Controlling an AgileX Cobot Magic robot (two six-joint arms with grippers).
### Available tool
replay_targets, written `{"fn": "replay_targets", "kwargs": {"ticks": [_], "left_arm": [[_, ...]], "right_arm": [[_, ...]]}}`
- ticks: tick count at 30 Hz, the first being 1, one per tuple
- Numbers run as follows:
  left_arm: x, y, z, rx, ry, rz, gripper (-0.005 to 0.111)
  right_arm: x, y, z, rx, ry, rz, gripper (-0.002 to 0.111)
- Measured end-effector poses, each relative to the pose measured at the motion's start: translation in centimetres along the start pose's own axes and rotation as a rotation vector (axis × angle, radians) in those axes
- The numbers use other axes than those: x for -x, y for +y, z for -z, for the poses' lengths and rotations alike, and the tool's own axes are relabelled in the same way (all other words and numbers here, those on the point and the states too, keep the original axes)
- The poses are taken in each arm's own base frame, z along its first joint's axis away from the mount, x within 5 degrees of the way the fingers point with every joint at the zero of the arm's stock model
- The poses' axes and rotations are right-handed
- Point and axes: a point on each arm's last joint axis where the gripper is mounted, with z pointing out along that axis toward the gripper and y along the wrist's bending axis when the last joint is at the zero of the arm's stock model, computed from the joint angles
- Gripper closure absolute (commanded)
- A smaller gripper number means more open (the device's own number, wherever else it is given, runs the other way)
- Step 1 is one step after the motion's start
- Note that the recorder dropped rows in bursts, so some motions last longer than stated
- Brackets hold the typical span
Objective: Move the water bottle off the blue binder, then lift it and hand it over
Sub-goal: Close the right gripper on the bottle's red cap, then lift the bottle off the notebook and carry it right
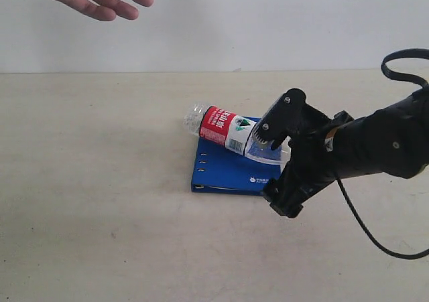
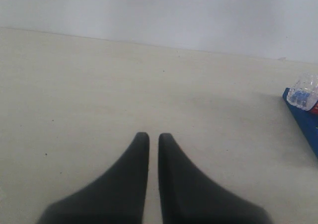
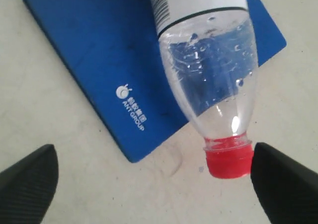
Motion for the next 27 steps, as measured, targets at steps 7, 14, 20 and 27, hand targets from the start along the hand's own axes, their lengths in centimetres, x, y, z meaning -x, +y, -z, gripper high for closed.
{"fn": "replay_targets", "kwargs": {"ticks": [7, 14, 20, 27], "left_arm": [[0.0, 0.0, 0.0, 0.0, 0.0, 0.0, 0.1], [0.0, 0.0, 0.0, 0.0, 0.0, 0.0, 0.1], [0.0, 0.0, 0.0, 0.0, 0.0, 0.0, 0.1], [0.0, 0.0, 0.0, 0.0, 0.0, 0.0, 0.1]], "right_arm": [[1.1, -0.5, 0.3, 0.01, 0.022, -0.045, 0.013], [1.2, -4.6, -0.7, -0.026, 0.098, -0.137, 0.013], [-0.6, -6.3, -2.4, 0.009, 0.228, -0.203, 0.013], [-0.4, -5.8, -2.9, 0.065, 0.208, -0.161, 0.013]]}}
